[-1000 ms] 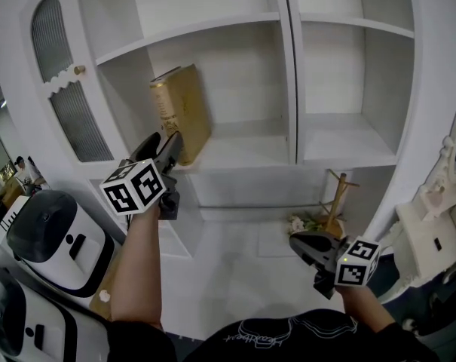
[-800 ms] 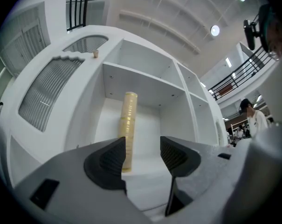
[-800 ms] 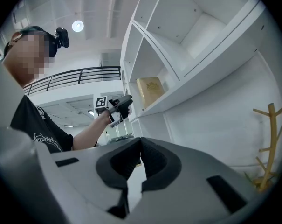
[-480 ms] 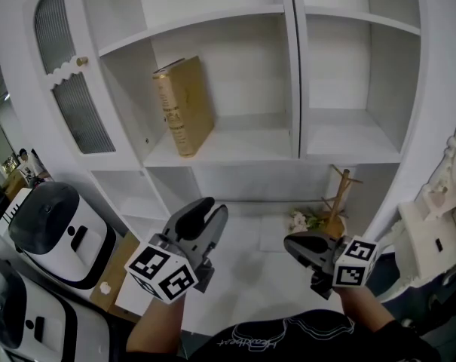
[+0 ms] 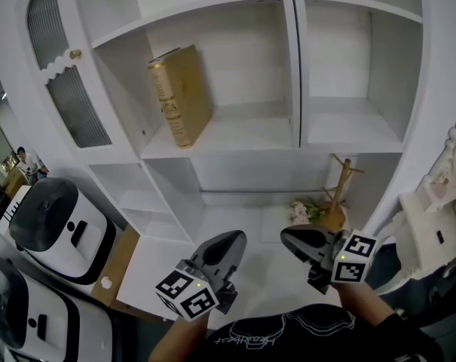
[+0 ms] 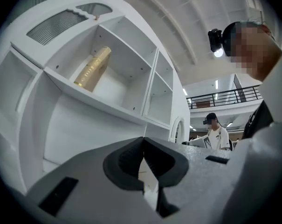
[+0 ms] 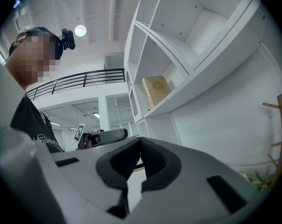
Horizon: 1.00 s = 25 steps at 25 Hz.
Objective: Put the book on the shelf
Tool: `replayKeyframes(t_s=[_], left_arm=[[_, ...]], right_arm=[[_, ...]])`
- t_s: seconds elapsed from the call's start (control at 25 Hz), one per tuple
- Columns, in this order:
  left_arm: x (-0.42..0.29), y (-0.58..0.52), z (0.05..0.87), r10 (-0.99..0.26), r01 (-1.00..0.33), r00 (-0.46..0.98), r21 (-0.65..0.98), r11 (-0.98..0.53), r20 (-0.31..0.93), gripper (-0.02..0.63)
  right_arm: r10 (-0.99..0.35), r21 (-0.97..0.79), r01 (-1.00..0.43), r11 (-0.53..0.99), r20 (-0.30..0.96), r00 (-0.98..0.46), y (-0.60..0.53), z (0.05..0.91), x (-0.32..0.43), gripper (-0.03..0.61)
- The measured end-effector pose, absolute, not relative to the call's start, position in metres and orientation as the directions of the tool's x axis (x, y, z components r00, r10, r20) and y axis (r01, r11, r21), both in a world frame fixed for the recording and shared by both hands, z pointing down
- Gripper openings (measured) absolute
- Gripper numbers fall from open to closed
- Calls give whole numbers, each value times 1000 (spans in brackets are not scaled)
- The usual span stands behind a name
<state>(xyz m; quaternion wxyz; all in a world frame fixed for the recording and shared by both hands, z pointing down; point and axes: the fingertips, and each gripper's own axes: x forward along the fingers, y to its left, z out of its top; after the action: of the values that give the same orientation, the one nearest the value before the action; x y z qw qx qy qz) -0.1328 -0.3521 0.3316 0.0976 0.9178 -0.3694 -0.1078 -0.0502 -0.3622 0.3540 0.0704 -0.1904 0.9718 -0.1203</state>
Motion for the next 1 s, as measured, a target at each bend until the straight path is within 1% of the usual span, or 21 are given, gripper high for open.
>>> replayKeyframes(t_s=[0.2,0.52,1.0], left_arm=[[-122,-347,336,-678,-636,727,266,-724,-109,3],[-123,-351,332,-682,-650,725,234,-723,-96,5],[-125,-358,332,-691,-664,718,218,-715,-79,5]], right_arm=[[-388,-243,-358,902,-90,-917,-361,354,-53,6],[-383,-272,-350,896,-78,-920,-366,362,-55,6],[-381,-270,-348,898,-76,-922,-373,360,-58,6]])
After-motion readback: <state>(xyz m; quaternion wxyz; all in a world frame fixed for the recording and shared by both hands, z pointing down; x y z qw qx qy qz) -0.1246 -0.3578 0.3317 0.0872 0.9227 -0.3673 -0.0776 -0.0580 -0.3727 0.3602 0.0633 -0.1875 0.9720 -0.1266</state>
